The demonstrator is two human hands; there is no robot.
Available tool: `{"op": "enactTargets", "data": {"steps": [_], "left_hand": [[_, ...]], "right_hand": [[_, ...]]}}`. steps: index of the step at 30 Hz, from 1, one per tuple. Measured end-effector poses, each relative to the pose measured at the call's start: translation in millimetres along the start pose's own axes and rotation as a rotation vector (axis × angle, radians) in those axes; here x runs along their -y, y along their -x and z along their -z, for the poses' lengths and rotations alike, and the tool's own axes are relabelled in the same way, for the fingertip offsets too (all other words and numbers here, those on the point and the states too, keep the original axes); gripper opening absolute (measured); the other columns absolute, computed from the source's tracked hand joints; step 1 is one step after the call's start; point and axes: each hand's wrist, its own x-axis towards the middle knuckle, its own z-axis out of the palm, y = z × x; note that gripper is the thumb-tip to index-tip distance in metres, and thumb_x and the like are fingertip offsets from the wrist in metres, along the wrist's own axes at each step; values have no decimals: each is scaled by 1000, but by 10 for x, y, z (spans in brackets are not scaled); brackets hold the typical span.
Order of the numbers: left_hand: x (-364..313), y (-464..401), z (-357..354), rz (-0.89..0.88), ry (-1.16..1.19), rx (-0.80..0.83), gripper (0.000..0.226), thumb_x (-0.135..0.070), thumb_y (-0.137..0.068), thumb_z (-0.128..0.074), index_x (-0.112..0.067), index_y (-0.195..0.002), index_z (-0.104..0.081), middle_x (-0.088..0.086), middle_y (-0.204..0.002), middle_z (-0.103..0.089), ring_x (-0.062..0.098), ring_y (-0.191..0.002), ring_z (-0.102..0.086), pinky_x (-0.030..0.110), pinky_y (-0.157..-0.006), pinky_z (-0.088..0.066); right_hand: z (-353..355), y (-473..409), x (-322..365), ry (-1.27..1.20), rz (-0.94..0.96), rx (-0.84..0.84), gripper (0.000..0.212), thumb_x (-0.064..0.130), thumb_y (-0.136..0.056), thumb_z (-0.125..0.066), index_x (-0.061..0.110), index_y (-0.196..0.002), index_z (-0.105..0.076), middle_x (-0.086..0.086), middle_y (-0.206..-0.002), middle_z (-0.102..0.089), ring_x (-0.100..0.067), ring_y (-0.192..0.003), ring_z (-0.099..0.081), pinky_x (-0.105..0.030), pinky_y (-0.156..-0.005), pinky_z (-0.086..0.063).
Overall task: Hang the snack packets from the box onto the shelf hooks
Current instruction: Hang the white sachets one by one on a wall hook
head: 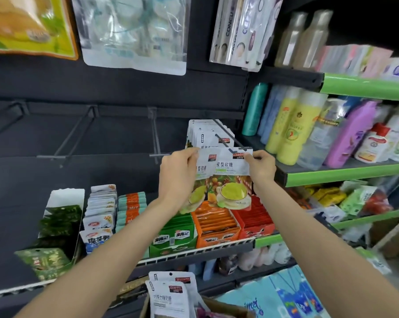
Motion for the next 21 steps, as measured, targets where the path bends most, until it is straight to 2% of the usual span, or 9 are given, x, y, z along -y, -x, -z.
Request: {"op": "enactTargets", "data": {"steps": [3,6,8,12,14,16,17,19,21], "left_hand": [[-4,-42,-54,-1,-12,6,27,-18,-98,-48,-16,-117,-67,-2,-91,-73,9,-69,-60,23,-63,-46],[31,-75,-97,-2,-14,25,25,-18,-98,-47,-13,-107,-70,2,-84,-72,12,-67,-62,30,-60,-49],[47,-92,-113,2,-40,40,25,-18,-98,-47,-9,-97,-70,6,-75,-70,14,-58,-54,31,-55,-43],[80,-123,-142,12,-1,93,26,-19,-97,-49,-4,-89,-68,11,-80,-70,25,-74,-63,36,-69,-49],[100,-129,-186,27,36,114,24,-20,-96,-52,-9,-79,-65,4,-75,-68,19,-71,-61,38,-78,-51],[104,-124,-254,43,76,133,20,-21,-94,-53,-19,-75,-56,-3,-72,-57,11,-69,-51,40,-83,-52],[96,-116,-294,54,104,149,19,-21,-94,-54,-20,-75,-56,-4,-73,-54,10,-71,-48,40,-83,-51],[82,-100,-380,94,172,179,22,-23,-92,-56,-13,-73,-59,-3,-74,-52,11,-71,-48,41,-85,-51],[41,-81,-451,152,270,181,22,-23,-91,-57,-8,-75,-62,2,-73,-56,15,-70,-53,47,-85,-51]], "right_hand": [[-148,-164,22,71,11,30,23,18,-86,-65,18,-66,-54,2,-71,-54,-19,-80,-50,-28,-71,-38],[-295,-305,45,143,27,57,6,17,-86,-65,15,-81,-63,-7,-84,-59,-20,-84,-53,-28,-70,-39],[-380,-391,49,193,30,81,10,18,-89,-61,9,-89,-66,-13,-91,-63,-24,-87,-56,-27,-71,-39],[-474,-413,61,199,37,79,18,18,-90,-60,5,-101,-61,-18,-106,-64,-31,-100,-59,-30,-78,-44],[-390,-308,22,125,64,62,24,14,-89,-59,5,-110,-54,-16,-112,-60,-28,-103,-56,-31,-84,-43],[-205,-129,-30,-43,61,63,13,15,-92,-55,10,-104,-52,-13,-109,-60,-22,-97,-57,-32,-86,-46],[-90,-23,-44,-163,19,102,4,16,-94,-52,15,-97,-51,-10,-105,-61,-19,-93,-59,-34,-85,-49],[138,181,-47,-340,-51,237,8,18,-97,-49,19,-88,-48,-6,-96,-64,-14,-84,-62,-29,-73,-53],[316,301,-67,-373,12,352,5,21,-96,-51,18,-94,-48,-4,-91,-65,-13,-80,-63,-28,-68,-53]]}}
